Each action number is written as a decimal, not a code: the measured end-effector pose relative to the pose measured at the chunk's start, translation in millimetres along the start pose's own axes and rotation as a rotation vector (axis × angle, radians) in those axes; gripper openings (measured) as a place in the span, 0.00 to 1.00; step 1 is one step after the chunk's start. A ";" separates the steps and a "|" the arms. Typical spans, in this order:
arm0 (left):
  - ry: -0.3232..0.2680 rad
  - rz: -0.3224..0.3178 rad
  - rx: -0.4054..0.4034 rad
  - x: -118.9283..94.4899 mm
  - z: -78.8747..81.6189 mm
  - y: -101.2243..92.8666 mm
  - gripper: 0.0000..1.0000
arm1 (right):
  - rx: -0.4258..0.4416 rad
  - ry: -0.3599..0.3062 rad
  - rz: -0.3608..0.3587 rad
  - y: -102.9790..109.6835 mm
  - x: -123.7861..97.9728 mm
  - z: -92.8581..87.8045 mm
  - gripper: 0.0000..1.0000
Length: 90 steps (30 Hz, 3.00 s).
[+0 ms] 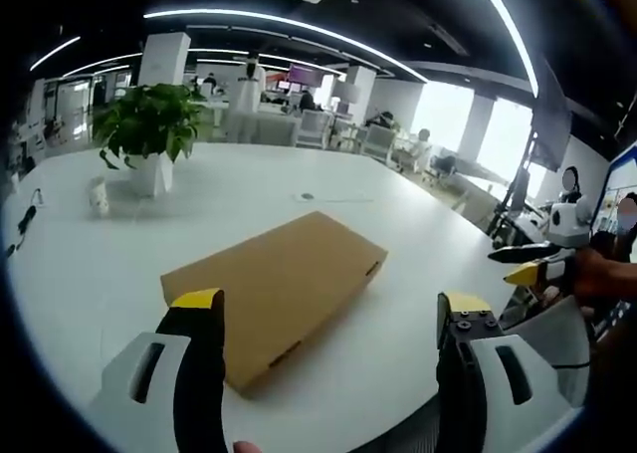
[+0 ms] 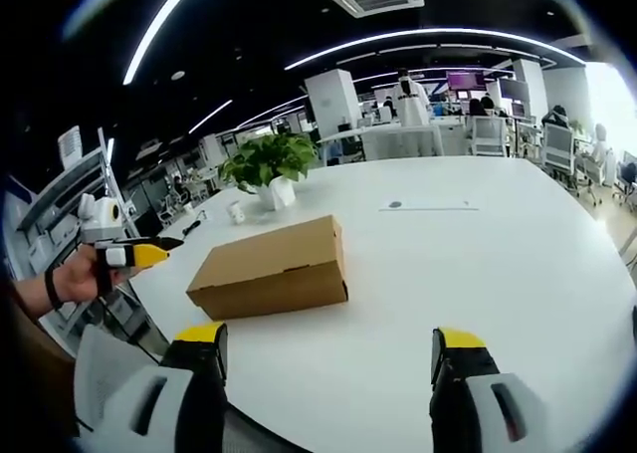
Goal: Operate the shoe box by opening the lid, removing the specified soft item, and placing it in the target area until the item is outside and the box remains undamaged.
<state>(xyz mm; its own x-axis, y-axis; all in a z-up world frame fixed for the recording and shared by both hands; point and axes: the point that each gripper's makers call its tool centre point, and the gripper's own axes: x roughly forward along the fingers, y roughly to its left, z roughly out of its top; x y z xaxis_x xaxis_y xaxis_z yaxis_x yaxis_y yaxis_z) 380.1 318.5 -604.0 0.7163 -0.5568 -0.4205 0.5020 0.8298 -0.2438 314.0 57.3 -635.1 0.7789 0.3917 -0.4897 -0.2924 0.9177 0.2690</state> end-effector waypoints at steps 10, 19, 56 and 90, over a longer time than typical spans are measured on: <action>0.001 -0.005 0.003 1.6 0.8 -1.5 0.87 | 0.005 -0.001 0.002 1.3 0.0 -0.4 0.84; 0.004 -0.002 -0.003 0.7 -1.6 -0.4 0.87 | 0.002 0.005 0.011 4.0 2.0 -0.7 0.84; 0.018 0.024 -0.013 -5.5 -9.8 9.0 0.87 | -0.037 0.041 0.058 14.0 17.8 0.4 0.83; 0.051 0.138 -0.067 -8.1 -37.2 49.6 0.85 | -0.157 0.130 0.185 34.5 86.6 1.5 0.82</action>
<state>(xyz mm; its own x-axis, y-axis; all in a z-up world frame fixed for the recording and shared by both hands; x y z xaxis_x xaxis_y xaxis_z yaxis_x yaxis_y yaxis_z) 381.1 365.6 -645.2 0.7498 -0.4366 -0.4972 0.3659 0.8997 -0.2381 372.1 122.8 -667.0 0.6297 0.5496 -0.5490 -0.5132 0.8249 0.2371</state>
